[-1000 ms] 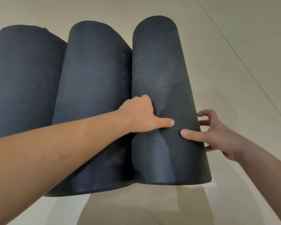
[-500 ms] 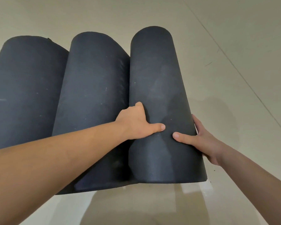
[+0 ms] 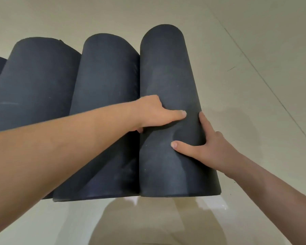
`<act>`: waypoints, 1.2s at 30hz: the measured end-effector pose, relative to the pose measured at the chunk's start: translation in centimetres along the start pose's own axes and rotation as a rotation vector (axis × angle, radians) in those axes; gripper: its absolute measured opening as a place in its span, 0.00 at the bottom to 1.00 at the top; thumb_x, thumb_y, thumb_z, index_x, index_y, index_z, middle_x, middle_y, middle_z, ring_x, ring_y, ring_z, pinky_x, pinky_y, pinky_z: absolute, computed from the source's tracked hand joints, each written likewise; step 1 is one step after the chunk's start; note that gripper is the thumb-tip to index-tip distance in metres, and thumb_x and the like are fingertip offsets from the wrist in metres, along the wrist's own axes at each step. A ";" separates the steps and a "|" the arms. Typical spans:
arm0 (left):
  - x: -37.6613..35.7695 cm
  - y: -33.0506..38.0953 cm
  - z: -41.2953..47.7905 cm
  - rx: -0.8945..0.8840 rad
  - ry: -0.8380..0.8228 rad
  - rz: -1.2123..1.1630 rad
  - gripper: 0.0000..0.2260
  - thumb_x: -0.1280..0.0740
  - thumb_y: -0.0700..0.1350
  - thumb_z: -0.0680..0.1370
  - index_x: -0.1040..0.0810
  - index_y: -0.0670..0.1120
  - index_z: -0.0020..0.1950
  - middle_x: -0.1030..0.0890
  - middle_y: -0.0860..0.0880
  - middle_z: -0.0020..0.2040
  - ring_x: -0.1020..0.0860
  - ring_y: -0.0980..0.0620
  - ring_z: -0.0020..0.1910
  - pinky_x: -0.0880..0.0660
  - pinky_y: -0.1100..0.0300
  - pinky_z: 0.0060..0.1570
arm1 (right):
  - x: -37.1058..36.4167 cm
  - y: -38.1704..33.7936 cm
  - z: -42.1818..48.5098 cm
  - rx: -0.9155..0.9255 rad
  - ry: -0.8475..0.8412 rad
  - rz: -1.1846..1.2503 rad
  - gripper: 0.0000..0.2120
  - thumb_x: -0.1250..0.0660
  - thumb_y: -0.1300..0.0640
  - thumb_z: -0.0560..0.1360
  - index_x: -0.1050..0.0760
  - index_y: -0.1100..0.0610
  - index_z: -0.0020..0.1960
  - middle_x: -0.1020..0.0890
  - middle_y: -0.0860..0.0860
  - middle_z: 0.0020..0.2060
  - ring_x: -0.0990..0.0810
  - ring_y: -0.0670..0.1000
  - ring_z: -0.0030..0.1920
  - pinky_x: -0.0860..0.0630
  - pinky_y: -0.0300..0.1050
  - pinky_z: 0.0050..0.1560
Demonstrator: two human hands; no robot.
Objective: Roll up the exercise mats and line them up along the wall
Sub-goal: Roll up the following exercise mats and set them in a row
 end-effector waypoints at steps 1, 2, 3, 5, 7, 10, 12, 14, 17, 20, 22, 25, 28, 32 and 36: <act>-0.7 0.1 -0.1 0.046 -0.011 0.005 0.47 0.26 0.75 0.67 0.33 0.46 0.75 0.25 0.51 0.64 0.22 0.45 0.59 0.18 0.49 0.50 | -0.2 -0.4 -0.1 0.000 0.014 -0.041 0.67 0.28 0.14 0.50 0.61 0.23 0.79 0.28 0.48 0.73 0.22 0.54 0.68 0.23 0.57 0.69; -1.2 0.3 0.0 0.068 -0.005 -0.008 0.54 0.27 0.78 0.64 0.37 0.45 0.78 0.26 0.50 0.64 0.23 0.44 0.59 0.20 0.52 0.46 | -0.2 -0.8 -0.1 0.012 0.020 -0.061 0.67 0.30 0.13 0.49 0.61 0.23 0.79 0.26 0.50 0.71 0.20 0.55 0.66 0.22 0.57 0.67; -1.5 0.3 0.3 0.068 0.017 -0.051 0.58 0.26 0.79 0.61 0.41 0.47 0.80 0.26 0.50 0.65 0.23 0.45 0.60 0.21 0.52 0.45 | -0.2 -1.3 -0.1 0.025 0.023 -0.070 0.67 0.30 0.12 0.48 0.60 0.23 0.79 0.25 0.50 0.70 0.19 0.54 0.65 0.21 0.57 0.66; -1.9 -0.2 1.0 0.065 0.055 -0.192 0.62 0.23 0.78 0.57 0.46 0.55 0.82 0.27 0.53 0.67 0.24 0.45 0.63 0.20 0.49 0.52 | -0.1 -1.9 -0.5 0.030 0.015 -0.114 0.66 0.29 0.13 0.50 0.60 0.23 0.79 0.25 0.49 0.68 0.20 0.54 0.64 0.21 0.55 0.65; -2.0 -1.4 1.4 0.069 0.067 -0.311 0.58 0.20 0.76 0.56 0.43 0.59 0.77 0.26 0.56 0.66 0.23 0.48 0.63 0.20 0.48 0.57 | -0.5 -2.5 -0.9 0.029 -0.004 -0.223 0.65 0.28 0.17 0.56 0.65 0.25 0.80 0.30 0.50 0.65 0.22 0.54 0.64 0.22 0.53 0.65; -2.1 -3.2 2.1 0.061 0.070 -0.378 0.54 0.18 0.74 0.56 0.41 0.59 0.72 0.24 0.59 0.65 0.22 0.51 0.63 0.20 0.50 0.59 | -0.7 -3.3 -0.4 0.031 0.045 -0.350 0.66 0.29 0.17 0.58 0.66 0.28 0.81 0.34 0.51 0.61 0.26 0.57 0.65 0.22 0.56 0.65; -2.2 -3.8 2.3 0.062 0.070 -0.361 0.63 0.18 0.75 0.55 0.47 0.60 0.81 0.24 0.58 0.68 0.22 0.50 0.67 0.21 0.49 0.64 | -1.0 -3.3 0.0 0.027 0.059 -0.365 0.66 0.29 0.16 0.57 0.66 0.28 0.81 0.35 0.51 0.60 0.27 0.57 0.65 0.22 0.56 0.65; -2.4 -3.7 2.4 0.073 0.062 -0.295 0.70 0.20 0.76 0.55 0.57 0.59 0.85 0.26 0.56 0.72 0.24 0.49 0.69 0.22 0.49 0.68 | -1.1 -2.8 0.1 0.024 0.075 -0.331 0.66 0.29 0.16 0.55 0.65 0.26 0.81 0.36 0.50 0.58 0.28 0.56 0.64 0.22 0.56 0.64; -3.1 -3.1 2.6 0.089 0.041 -0.248 0.73 0.21 0.77 0.56 0.64 0.57 0.85 0.28 0.54 0.76 0.25 0.47 0.72 0.24 0.48 0.70 | -0.2 -1.7 -0.5 0.021 0.097 -0.308 0.63 0.31 0.14 0.56 0.65 0.23 0.79 0.35 0.48 0.57 0.30 0.54 0.64 0.23 0.56 0.64; -3.0 -2.7 2.5 0.129 0.070 -0.222 0.73 0.21 0.76 0.55 0.64 0.57 0.85 0.35 0.49 0.79 0.29 0.43 0.75 0.26 0.44 0.72 | 1.4 -0.7 -0.9 0.018 0.085 -0.179 0.59 0.30 0.15 0.58 0.57 0.23 0.80 0.33 0.46 0.63 0.27 0.51 0.65 0.24 0.54 0.66; -1.7 -2.0 2.4 0.085 0.142 -0.117 0.67 0.22 0.76 0.59 0.56 0.56 0.86 0.39 0.47 0.79 0.33 0.42 0.77 0.28 0.42 0.73 | 3.1 0.5 -1.0 0.015 0.121 0.024 0.53 0.29 0.18 0.62 0.47 0.27 0.82 0.32 0.45 0.68 0.26 0.50 0.67 0.26 0.53 0.67; 0.3 -1.1 2.3 -0.042 0.221 -0.130 0.52 0.25 0.75 0.60 0.37 0.53 0.77 0.32 0.50 0.73 0.27 0.44 0.71 0.24 0.43 0.69 | 5.3 3.4 -0.4 -0.059 0.203 0.242 0.44 0.29 0.24 0.70 0.35 0.38 0.81 0.25 0.46 0.69 0.24 0.52 0.68 0.24 0.59 0.71; 1.1 -1.3 2.4 -0.064 0.226 -0.144 0.44 0.28 0.73 0.60 0.30 0.52 0.70 0.26 0.52 0.70 0.22 0.47 0.64 0.21 0.46 0.65 | 5.4 4.9 0.3 -0.093 0.178 0.305 0.38 0.29 0.30 0.74 0.29 0.46 0.79 0.20 0.45 0.64 0.19 0.53 0.64 0.21 0.59 0.66; 1.6 -0.9 2.2 -0.118 0.214 -0.120 0.35 0.26 0.65 0.68 0.27 0.50 0.70 0.23 0.53 0.66 0.21 0.49 0.61 0.21 0.49 0.64 | 5.3 4.9 1.0 -0.091 0.161 0.235 0.31 0.27 0.35 0.76 0.23 0.51 0.73 0.17 0.46 0.59 0.17 0.52 0.60 0.18 0.57 0.61; 4.4 0.8 1.5 -0.154 0.190 -0.012 0.16 0.26 0.54 0.79 0.19 0.47 0.62 0.17 0.53 0.58 0.19 0.50 0.58 0.22 0.55 0.60 | 8.9 1.1 0.9 -0.037 0.142 -0.048 0.25 0.28 0.39 0.78 0.21 0.53 0.69 0.16 0.46 0.52 0.17 0.47 0.53 0.22 0.48 0.56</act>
Point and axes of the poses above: each hand's wrist, its own z-axis towards the middle knuckle, its own x-axis out of the back of the hand, y = z × x, the point moved 10 cm from there along z, towards the middle knuckle
